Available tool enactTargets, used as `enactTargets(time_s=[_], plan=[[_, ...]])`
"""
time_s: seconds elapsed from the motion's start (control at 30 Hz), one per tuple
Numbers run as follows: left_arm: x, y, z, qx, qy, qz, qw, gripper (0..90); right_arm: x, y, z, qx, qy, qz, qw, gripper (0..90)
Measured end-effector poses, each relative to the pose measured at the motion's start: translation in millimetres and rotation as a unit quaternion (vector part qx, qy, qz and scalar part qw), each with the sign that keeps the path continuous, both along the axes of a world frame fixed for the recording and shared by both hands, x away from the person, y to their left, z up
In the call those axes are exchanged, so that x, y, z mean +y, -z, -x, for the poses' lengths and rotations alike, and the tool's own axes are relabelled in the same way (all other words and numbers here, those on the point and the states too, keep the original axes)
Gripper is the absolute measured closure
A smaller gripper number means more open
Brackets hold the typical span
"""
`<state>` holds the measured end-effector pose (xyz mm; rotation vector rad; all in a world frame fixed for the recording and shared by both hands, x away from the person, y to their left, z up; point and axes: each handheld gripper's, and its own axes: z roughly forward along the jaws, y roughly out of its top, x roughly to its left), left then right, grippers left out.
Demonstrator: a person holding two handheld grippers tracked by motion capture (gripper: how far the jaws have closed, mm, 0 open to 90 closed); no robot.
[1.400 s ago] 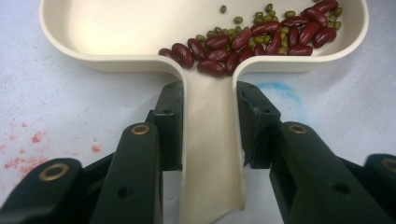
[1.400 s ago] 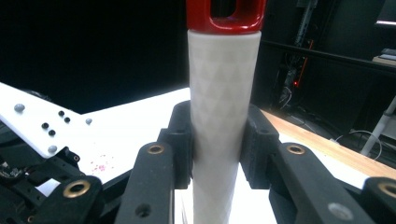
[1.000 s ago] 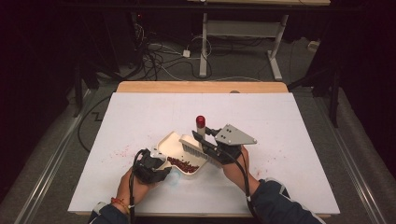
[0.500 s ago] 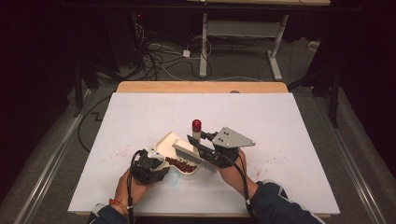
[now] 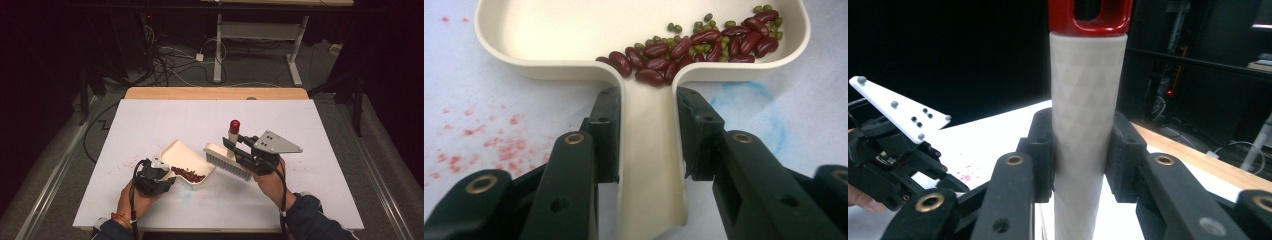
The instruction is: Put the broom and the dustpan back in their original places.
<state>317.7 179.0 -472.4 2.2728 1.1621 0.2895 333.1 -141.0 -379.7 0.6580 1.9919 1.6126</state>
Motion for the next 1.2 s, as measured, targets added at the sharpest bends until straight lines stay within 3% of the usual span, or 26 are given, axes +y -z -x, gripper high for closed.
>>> enactTargets(time_s=[0.47,0.77,1.0,1.2], plan=[[9.1,-7.1,-2.8,-0.007,-0.002,-0.003,1.0000,63.8,-50.4,-12.2,8.5,0.000,0.012,0.009,0.9999,69.4],[16.4,-4.9,-7.0,-0.009,-0.018,0.003,0.9998,63.8,-81.6,-12.4,21.1,0.017,0.005,0.016,0.9997,69.4],[19.7,3.0,-10.4,-0.009,-0.036,-0.008,0.9993,63.7,-113.8,-11.5,28.9,0.033,0.004,0.029,0.9990,69.4],[20.4,6.8,-12.2,-0.008,-0.056,-0.012,0.9983,63.7,-140.8,-6.9,30.7,0.061,0.010,0.033,0.9975,69.4]])
